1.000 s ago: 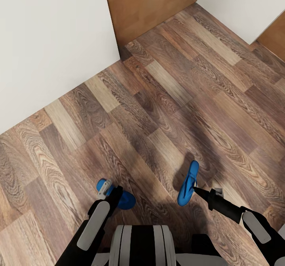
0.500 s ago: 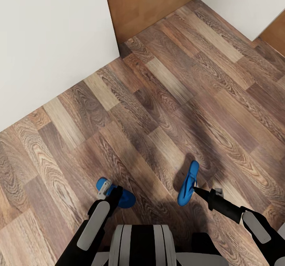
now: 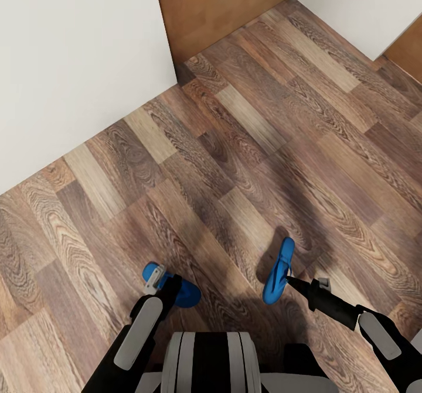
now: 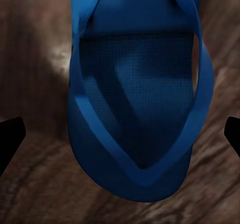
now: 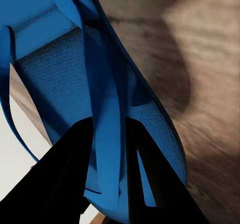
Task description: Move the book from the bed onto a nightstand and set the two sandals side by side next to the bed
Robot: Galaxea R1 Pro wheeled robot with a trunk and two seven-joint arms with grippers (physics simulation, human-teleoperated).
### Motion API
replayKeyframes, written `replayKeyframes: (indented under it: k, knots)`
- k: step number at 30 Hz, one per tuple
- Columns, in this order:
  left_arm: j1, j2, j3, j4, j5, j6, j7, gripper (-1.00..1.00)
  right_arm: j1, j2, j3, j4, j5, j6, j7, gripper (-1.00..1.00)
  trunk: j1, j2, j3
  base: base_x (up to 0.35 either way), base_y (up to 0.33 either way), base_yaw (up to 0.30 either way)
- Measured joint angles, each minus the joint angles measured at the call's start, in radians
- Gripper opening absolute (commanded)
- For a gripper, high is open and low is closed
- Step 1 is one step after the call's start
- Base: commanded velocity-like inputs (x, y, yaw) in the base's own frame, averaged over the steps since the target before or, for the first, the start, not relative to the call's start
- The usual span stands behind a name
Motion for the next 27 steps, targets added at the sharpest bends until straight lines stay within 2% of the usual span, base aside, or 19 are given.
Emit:
replayKeyframes:
  k: [6, 27]
  knots:
    - [0.0, 0.0, 0.0, 0.0, 0.0, 0.0, -0.001, 1.0, 0.0, 0.0, 0.0, 0.0, 0.001, 0.0, 0.0, -1.0, 0.0, 0.0, 0.0, 0.093, 0.0, 0.0]
    - [0.0, 0.001, 0.0, 0.0, 0.0, 0.0, 0.0, 1.0, 0.0, 0.0, 0.0, -0.001, 0.0, 0.0, 0.0, -1.0, 0.002, -0.001, -0.002, 0.003, 0.0, 0.0]
